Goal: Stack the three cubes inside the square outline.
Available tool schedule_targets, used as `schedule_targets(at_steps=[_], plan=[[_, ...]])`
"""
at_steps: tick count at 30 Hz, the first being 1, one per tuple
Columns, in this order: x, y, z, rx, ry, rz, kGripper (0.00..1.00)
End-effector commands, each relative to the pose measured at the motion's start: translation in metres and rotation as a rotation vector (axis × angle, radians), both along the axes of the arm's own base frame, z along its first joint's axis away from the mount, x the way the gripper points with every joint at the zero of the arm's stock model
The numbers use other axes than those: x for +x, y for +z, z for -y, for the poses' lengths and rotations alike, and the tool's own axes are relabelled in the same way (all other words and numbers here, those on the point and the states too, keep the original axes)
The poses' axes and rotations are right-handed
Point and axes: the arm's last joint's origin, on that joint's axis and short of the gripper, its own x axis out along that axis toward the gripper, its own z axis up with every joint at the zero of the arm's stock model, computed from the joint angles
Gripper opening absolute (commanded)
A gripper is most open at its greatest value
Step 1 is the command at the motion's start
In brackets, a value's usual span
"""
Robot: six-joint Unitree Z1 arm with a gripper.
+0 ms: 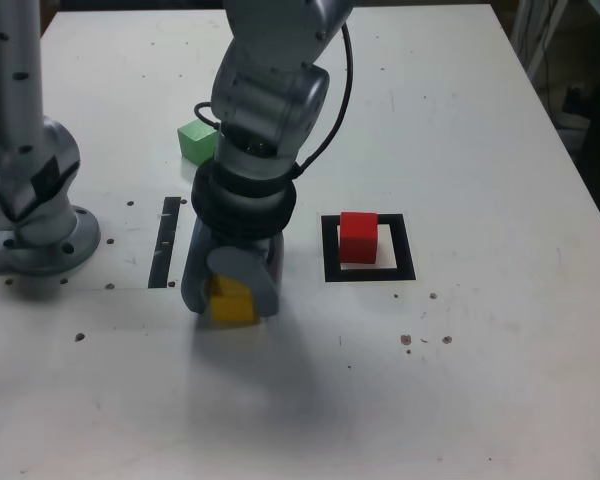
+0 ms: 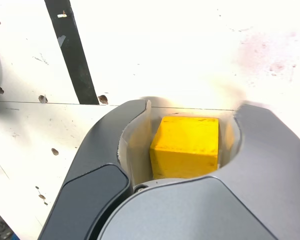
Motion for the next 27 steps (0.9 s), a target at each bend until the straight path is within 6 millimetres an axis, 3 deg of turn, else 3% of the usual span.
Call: schedule_targets(at_steps=[1, 11, 18, 23, 27], plan=[[-0.001, 0.004, 0.000, -0.001, -0.001, 0.006, 0.40], [-0.002, 0.009, -0.001, -0.004, -0.016, 0.021, 0.27], [0.003, 0.052, -0.004, 0.026, -0.092, 0.061, 0.24], [0.023, 0.085, -0.016, 0.044, -0.129, 0.088, 0.24], [0.041, 0.100, -0.033, 0.041, -0.120, 0.126, 0.24]])
